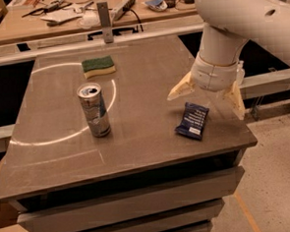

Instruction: Pick rxbar blueberry

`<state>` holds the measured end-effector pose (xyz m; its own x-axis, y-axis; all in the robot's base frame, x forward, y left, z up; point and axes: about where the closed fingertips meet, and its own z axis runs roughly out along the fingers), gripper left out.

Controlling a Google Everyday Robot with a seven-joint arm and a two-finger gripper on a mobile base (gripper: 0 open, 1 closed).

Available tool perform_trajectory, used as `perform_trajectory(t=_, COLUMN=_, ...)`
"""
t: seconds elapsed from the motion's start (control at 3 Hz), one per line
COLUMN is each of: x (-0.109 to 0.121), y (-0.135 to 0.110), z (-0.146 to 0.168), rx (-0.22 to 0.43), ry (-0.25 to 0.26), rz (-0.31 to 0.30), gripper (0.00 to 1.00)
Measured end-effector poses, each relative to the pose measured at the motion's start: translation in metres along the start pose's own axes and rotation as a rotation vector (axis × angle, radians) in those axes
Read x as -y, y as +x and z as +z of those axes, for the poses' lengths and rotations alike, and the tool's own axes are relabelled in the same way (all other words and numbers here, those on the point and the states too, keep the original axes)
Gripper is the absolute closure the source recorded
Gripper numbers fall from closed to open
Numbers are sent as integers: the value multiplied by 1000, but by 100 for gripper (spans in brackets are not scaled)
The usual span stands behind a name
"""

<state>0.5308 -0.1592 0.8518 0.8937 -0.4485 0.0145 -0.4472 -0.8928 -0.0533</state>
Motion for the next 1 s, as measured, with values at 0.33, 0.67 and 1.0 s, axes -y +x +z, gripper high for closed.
perform_trajectory(t=0.33, x=12, y=5, z=10, rx=34, ry=21, rz=-24, gripper=0)
perform_trajectory(t=0.67, x=23, y=6, z=22, rx=83, ry=42, rz=-35, gripper=3)
perform_trajectory(t=1.0, x=27, y=9, z=27, rx=117, ry=43, rz=-34, gripper=34)
